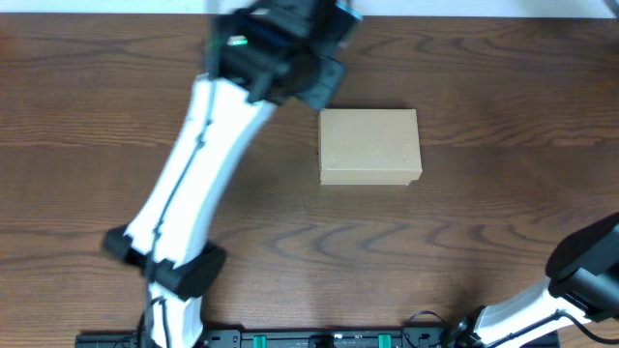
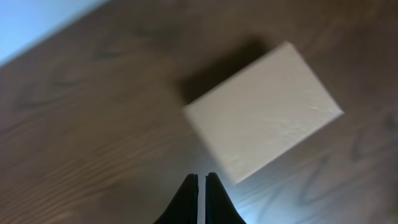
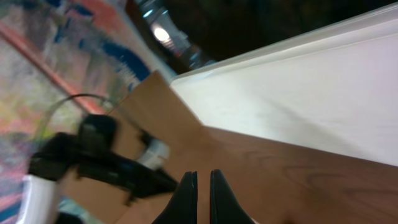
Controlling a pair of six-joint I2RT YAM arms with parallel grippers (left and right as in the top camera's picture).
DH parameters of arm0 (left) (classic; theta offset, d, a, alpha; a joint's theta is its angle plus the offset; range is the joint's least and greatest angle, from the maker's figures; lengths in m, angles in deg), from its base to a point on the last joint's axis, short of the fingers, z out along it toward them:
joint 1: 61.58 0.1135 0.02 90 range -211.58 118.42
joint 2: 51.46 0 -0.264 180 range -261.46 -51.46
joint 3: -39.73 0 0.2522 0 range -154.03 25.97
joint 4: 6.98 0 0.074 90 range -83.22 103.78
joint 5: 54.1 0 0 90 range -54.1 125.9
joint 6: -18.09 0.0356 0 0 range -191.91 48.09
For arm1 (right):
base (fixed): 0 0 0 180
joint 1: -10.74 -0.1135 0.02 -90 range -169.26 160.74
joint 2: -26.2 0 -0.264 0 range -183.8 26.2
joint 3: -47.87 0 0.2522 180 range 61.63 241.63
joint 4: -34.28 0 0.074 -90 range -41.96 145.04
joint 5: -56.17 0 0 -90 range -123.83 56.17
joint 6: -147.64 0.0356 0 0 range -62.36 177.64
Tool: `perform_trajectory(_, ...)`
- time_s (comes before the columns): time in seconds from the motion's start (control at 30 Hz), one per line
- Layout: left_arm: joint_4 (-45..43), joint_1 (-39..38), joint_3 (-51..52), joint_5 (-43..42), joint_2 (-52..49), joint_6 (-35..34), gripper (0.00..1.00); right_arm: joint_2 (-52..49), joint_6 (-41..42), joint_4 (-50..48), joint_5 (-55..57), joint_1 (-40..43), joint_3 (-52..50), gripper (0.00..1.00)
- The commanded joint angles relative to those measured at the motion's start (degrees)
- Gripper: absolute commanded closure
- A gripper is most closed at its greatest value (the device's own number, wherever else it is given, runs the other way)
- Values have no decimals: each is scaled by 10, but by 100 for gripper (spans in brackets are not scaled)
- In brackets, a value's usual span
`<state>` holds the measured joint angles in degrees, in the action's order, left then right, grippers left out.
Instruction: Pack container
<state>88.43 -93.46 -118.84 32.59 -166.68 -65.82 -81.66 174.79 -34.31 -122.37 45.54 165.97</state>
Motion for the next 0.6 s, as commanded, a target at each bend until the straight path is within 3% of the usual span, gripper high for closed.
perform_trajectory(0.0, 24, 39, -9, 72, 56, -6, 94, 7, -2, -6, -8, 48, 9, 98)
perform_trajectory(0.2, 88, 96, -9, 166, 116, -26, 94, 10, 3, -26, -8, 100, 9, 98)
perform_trajectory(0.57, 151, 125, -5, 153, 209, -99, 94, 30, 3, -38, -8, 144, 9, 86)
